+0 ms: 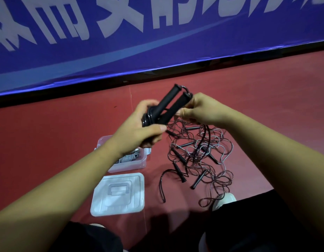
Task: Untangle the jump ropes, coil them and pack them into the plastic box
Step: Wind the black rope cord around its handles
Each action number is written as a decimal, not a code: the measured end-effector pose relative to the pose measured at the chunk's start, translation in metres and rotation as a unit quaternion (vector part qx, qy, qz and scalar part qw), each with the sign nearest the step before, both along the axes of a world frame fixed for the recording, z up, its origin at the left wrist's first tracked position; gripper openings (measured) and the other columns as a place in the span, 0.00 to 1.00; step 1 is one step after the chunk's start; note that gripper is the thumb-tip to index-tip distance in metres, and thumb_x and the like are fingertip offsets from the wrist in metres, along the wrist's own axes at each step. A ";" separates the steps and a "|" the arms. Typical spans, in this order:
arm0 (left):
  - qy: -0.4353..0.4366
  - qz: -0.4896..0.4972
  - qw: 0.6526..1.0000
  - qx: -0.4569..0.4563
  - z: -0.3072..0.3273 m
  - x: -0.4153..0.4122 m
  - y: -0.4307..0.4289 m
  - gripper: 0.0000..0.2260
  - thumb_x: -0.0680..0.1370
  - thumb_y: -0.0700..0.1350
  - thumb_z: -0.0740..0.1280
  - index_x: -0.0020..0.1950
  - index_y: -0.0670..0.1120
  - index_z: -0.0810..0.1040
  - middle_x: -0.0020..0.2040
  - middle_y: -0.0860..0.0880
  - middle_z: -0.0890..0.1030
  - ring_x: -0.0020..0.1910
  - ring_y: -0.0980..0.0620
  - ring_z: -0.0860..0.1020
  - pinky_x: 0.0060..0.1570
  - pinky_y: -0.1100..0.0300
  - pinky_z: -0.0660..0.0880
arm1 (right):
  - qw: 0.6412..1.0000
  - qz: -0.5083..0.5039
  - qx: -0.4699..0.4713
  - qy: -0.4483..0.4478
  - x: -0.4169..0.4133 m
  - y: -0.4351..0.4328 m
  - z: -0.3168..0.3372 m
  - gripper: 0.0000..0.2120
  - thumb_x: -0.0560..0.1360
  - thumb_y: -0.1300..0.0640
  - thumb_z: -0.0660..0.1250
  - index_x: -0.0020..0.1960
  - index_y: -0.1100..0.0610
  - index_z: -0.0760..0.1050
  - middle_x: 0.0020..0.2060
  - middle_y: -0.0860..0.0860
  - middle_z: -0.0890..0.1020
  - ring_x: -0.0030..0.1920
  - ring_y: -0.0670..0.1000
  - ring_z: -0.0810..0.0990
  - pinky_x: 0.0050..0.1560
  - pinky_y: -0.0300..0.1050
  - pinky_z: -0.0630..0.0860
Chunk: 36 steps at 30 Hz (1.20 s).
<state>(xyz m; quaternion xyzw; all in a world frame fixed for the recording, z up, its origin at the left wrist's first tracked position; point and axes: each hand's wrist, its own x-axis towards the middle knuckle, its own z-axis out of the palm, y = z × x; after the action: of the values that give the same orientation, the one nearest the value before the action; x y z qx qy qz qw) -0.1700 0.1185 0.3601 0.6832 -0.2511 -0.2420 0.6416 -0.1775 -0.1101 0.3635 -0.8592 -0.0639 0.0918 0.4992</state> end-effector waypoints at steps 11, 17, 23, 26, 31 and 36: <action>0.107 0.077 0.987 -0.088 0.009 0.017 0.009 0.08 0.74 0.42 0.63 0.50 0.46 0.66 0.31 0.43 0.70 0.29 0.50 0.67 0.23 0.64 0.54 | 0.998 0.048 0.003 0.050 -0.007 0.010 -0.001 0.15 0.83 0.53 0.59 0.44 0.57 0.79 0.28 0.48 0.74 0.33 0.52 0.70 0.35 0.46 0.65; 0.056 0.121 0.991 -0.013 0.009 0.027 0.014 0.14 0.72 0.42 0.68 0.51 0.46 0.64 0.30 0.45 0.74 0.23 0.52 0.64 0.26 0.62 0.59 | 0.999 0.020 0.016 0.048 -0.011 0.012 0.003 0.08 0.81 0.54 0.63 0.47 0.58 0.75 0.29 0.48 0.70 0.30 0.48 0.66 0.35 0.45 0.65; -0.043 0.248 0.959 0.132 0.000 0.044 0.022 0.13 0.74 0.36 0.69 0.46 0.48 0.68 0.36 0.42 0.75 0.24 0.51 0.68 0.26 0.61 0.65 | 0.999 0.007 -0.028 0.028 -0.018 0.012 0.016 0.05 0.79 0.56 0.67 0.49 0.58 0.77 0.25 0.44 0.72 0.26 0.46 0.66 0.28 0.39 0.64; -0.100 0.273 0.938 0.188 -0.009 0.046 0.020 0.11 0.72 0.37 0.70 0.48 0.49 0.71 0.37 0.48 0.76 0.27 0.51 0.71 0.27 0.61 0.67 | 0.995 0.049 -0.086 0.016 -0.024 0.029 0.022 0.07 0.80 0.55 0.66 0.46 0.56 0.80 0.26 0.45 0.72 0.25 0.46 0.67 0.27 0.37 0.66; -0.233 0.237 0.882 0.334 -0.014 0.044 0.019 0.12 0.69 0.40 0.72 0.47 0.48 0.73 0.37 0.51 0.78 0.37 0.44 0.75 0.36 0.55 0.70 | 0.996 0.045 -0.070 -0.025 -0.029 0.048 0.033 0.09 0.79 0.58 0.66 0.42 0.59 0.81 0.21 0.43 0.70 0.22 0.41 0.64 0.26 0.34 0.61; -0.263 0.152 0.826 0.474 -0.021 0.024 0.003 0.22 0.68 0.64 0.73 0.46 0.50 0.69 0.38 0.49 0.78 0.39 0.42 0.76 0.35 0.53 0.71 | 0.994 0.072 -0.060 -0.057 -0.034 0.053 0.032 0.08 0.76 0.63 0.68 0.39 0.59 0.81 0.24 0.45 0.67 0.24 0.43 0.61 0.27 0.39 0.58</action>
<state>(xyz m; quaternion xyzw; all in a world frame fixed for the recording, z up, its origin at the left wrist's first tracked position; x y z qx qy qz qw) -0.1455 0.1218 0.3393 0.9706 -0.1578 -0.0415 0.1769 -0.2118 -0.0575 0.3955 -0.8845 -0.1483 0.0826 0.4345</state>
